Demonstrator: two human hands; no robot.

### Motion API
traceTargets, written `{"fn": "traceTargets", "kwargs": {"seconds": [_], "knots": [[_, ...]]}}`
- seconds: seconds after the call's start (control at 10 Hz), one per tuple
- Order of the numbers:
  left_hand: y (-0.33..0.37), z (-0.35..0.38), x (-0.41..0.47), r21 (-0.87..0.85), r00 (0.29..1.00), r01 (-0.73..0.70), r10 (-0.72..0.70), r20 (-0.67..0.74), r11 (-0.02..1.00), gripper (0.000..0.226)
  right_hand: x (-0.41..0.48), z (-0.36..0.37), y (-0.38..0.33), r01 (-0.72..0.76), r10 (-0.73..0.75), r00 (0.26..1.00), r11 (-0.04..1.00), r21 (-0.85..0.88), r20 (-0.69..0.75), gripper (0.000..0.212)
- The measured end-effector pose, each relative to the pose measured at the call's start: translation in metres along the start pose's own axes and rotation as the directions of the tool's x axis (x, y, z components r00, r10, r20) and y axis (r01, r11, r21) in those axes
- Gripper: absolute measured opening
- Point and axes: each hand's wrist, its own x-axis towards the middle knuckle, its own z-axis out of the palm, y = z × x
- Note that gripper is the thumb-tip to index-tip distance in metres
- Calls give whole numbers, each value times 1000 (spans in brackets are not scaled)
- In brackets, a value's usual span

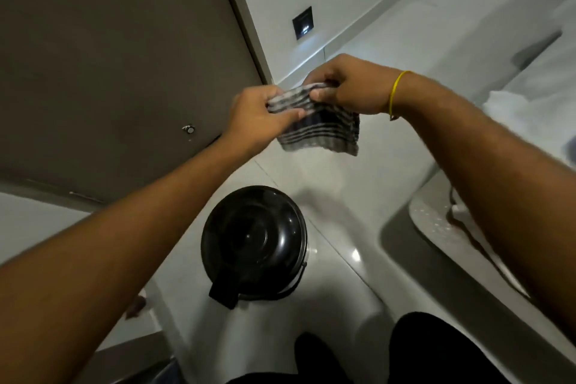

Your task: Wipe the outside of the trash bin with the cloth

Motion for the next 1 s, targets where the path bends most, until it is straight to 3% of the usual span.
{"fn": "traceTargets", "kwargs": {"seconds": [0.2,0.4,0.5,0.6,0.7,0.8,0.9,1.0], "knots": [[187,-53,-7,36,993,-74,77,-90,997,9,-94,-159,-72,-138,114,988,949,-284,-101,29],[355,-54,-50,30,957,-242,244,-155,970,36,-217,-280,-107,-202,43,939,871,-448,-340,39],[401,6,-86,134,890,-443,453,-53,887,43,-296,-296,-72,-227,20,907,865,-448,-420,30],[428,97,-125,226,806,-556,452,383,800,49,-377,-278,-2,-339,138,880,852,-398,-455,35],[439,177,-164,355,711,-539,186,678,764,51,-446,-230,77,-443,335,883,824,-352,-328,44],[447,225,-209,374,592,-442,-49,804,815,42,-497,-186,124,-418,440,896,798,-435,-55,43],[461,202,-226,362,616,-350,-79,784,864,45,-498,-182,97,-464,509,861,774,-430,-13,44],[458,145,-204,376,788,-249,-39,614,892,52,-467,-201,49,-471,432,882,820,-324,-188,55]]}}
